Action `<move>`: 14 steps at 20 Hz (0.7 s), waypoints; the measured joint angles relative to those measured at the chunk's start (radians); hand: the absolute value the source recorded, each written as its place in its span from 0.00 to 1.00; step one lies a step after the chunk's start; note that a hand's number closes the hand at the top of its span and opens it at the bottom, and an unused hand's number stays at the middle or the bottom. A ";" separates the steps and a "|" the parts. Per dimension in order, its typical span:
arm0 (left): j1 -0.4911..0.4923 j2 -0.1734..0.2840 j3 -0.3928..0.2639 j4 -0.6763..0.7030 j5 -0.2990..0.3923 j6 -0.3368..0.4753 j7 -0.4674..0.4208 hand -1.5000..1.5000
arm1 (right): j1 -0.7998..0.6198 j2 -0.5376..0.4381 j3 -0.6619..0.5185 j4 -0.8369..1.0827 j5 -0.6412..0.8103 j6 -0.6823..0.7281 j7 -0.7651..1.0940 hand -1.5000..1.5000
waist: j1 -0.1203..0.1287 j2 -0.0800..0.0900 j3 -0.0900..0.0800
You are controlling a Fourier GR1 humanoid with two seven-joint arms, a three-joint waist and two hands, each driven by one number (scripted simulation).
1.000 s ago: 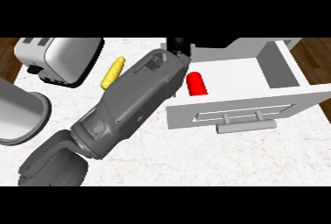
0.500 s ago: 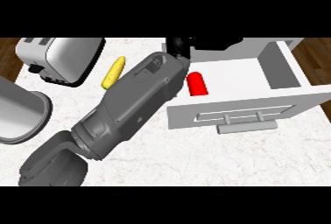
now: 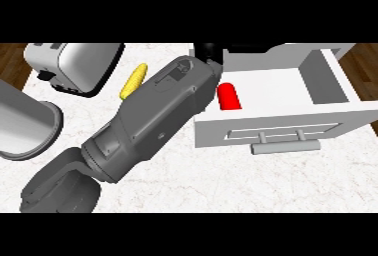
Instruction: Pick up the can, place it into the drawer and close the drawer
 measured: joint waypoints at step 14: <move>-0.024 0.000 0.006 -0.001 0.025 0.003 -0.014 0.00 | -0.233 -0.015 0.343 0.094 0.650 -0.083 -0.078 0.00 | 0.060 -0.007 -0.001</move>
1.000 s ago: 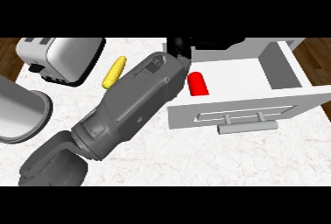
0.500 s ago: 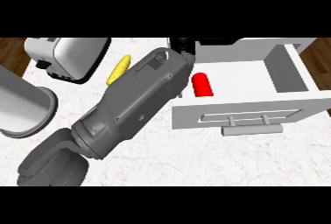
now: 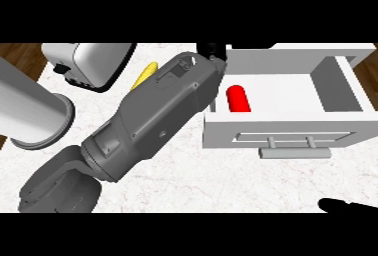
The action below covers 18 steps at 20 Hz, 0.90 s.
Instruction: Pick up the can, place it into the drawer and close the drawer
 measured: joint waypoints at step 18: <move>0.081 0.126 0.004 -0.141 -0.085 0.010 0.122 0.00 | -0.387 -0.034 0.292 0.685 0.585 -0.294 -0.136 0.00 | 0.041 -0.010 0.000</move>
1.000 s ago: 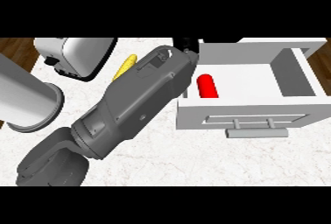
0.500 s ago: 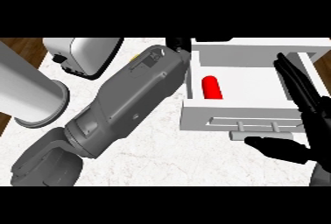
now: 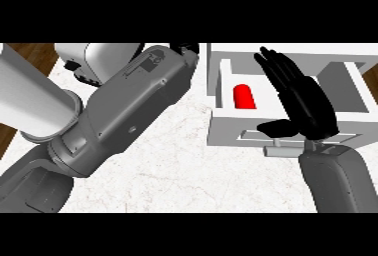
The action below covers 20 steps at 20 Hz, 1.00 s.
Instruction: Pick up the can, place it into the drawer and close the drawer
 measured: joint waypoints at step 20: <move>0.151 0.212 0.002 -0.297 -0.097 0.035 0.166 0.00 | -0.379 0.004 -0.090 0.854 0.246 -0.505 -0.068 0.00 | 0.023 -0.009 -0.014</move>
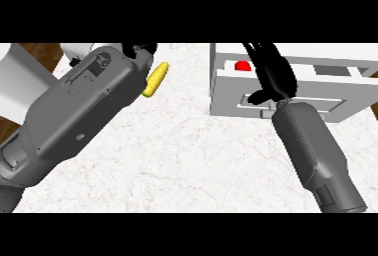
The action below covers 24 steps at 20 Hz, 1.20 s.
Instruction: Pick up the can, place it into the drawer and close the drawer
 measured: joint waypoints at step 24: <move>0.080 0.110 0.025 -0.198 -0.064 -0.011 0.108 0.00 | -0.333 -0.074 -0.134 0.511 0.045 -0.267 0.023 0.00 | 0.044 0.044 0.021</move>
